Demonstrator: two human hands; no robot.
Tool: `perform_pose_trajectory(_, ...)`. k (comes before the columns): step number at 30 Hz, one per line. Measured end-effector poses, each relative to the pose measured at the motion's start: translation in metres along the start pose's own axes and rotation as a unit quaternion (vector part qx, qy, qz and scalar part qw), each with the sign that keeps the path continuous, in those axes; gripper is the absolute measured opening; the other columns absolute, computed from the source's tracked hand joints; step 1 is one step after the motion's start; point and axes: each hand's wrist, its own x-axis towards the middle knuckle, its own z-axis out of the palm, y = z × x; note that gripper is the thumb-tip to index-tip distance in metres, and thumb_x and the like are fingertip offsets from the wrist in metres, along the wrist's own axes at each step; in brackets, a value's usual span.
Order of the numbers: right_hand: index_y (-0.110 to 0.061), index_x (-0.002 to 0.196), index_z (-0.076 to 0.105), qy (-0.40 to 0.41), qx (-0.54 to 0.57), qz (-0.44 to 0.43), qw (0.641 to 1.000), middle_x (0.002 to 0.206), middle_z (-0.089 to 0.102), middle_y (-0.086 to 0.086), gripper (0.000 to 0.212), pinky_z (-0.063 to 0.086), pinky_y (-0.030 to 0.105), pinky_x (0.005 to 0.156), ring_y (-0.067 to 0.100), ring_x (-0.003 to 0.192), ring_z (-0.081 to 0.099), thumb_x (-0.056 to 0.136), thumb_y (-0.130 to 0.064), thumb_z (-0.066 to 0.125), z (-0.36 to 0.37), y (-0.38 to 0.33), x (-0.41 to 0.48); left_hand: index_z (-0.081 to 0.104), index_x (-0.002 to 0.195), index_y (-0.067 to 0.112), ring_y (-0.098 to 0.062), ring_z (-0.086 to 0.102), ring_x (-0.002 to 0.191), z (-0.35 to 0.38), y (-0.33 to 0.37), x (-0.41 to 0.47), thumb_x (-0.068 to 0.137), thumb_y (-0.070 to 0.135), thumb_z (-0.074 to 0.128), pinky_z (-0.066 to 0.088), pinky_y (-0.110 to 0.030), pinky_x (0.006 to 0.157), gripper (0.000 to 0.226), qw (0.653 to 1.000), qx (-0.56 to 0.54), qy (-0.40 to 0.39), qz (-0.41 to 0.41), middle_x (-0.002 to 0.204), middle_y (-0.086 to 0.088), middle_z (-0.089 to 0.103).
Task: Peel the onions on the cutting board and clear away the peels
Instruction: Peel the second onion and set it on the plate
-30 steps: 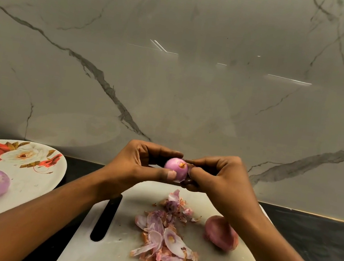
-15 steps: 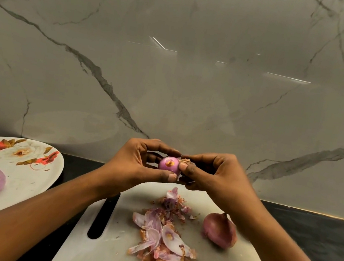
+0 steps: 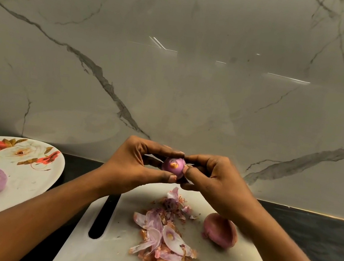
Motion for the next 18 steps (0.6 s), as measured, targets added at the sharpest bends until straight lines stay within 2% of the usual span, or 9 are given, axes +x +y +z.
perform_pose_trajectory(4, -0.017, 0.118, 0.078, 0.019, 0.008, -0.008, 1.000, 0.086, 0.082, 0.000, 0.021, 0.066, 0.029, 0.078, 0.012, 0.081, 0.080, 0.099, -0.013, 0.071, -0.001, 0.000, 0.000, 0.077, 0.121, 0.015, -0.020, 0.075, 0.112, 0.003, 0.003, -0.001, 0.075, 0.013, 0.090, 0.065, -0.040, 0.090, 0.048, 1.000, 0.000, 0.000, 0.021, 0.119, 0.004, 0.079)
perform_pose_trajectory(6, -0.015, 0.117, 0.078, 0.034, 0.014, -0.016, 0.999, 0.084, 0.082, 0.001, 0.021, 0.065, 0.026, 0.074, 0.013, 0.078, 0.081, 0.097, -0.010, 0.073, 0.001, 0.000, -0.002, 0.077, 0.122, 0.013, -0.021, 0.075, 0.112, 0.004, 0.005, -0.002, 0.075, 0.009, 0.090, 0.065, -0.041, 0.088, 0.048, 1.000, -0.010, 0.001, 0.024, 0.119, 0.002, 0.079)
perform_pose_trajectory(9, -0.013, 0.112, 0.080, 0.073, 0.025, -0.016, 0.997, 0.086, 0.082, 0.004, 0.020, 0.066, 0.030, 0.071, 0.015, 0.075, 0.080, 0.094, -0.007, 0.075, 0.002, 0.001, -0.001, 0.076, 0.122, 0.007, -0.026, 0.076, 0.111, 0.005, 0.006, -0.002, 0.074, 0.005, 0.089, 0.065, -0.044, 0.087, 0.049, 0.998, -0.051, 0.000, 0.022, 0.119, -0.004, 0.079)
perform_pose_trajectory(13, -0.008, 0.103, 0.082, 0.086, 0.151, 0.024, 0.985, 0.087, 0.081, 0.013, 0.014, 0.066, 0.032, 0.070, 0.027, 0.078, 0.081, 0.095, -0.001, 0.073, -0.003, -0.005, 0.000, 0.074, 0.122, 0.007, -0.028, 0.076, 0.111, 0.006, 0.009, -0.001, 0.075, 0.006, 0.084, 0.064, -0.035, 0.086, 0.049, 0.994, -0.109, 0.011, 0.010, 0.119, -0.007, 0.079)
perform_pose_trajectory(15, -0.008, 0.099, 0.080, 0.078, 0.207, 0.046, 0.974, 0.086, 0.081, 0.017, 0.013, 0.066, 0.029, 0.068, 0.031, 0.078, 0.081, 0.097, -0.002, 0.070, -0.003, -0.011, -0.002, 0.071, 0.129, 0.010, -0.029, 0.074, 0.114, 0.004, 0.009, 0.000, 0.080, 0.008, 0.081, 0.062, -0.034, 0.091, 0.050, 0.991, -0.135, 0.005, -0.017, 0.122, -0.007, 0.077)
perform_pose_trajectory(18, -0.010, 0.100, 0.080, 0.078, 0.231, 0.062, 0.968, 0.088, 0.080, 0.019, 0.014, 0.067, 0.031, 0.070, 0.032, 0.080, 0.081, 0.099, -0.002, 0.067, -0.003, -0.012, -0.002, 0.066, 0.138, 0.015, -0.028, 0.071, 0.120, 0.000, 0.006, 0.001, 0.087, 0.011, 0.076, 0.059, -0.035, 0.100, 0.052, 0.988, -0.145, -0.021, -0.044, 0.129, -0.006, 0.074)
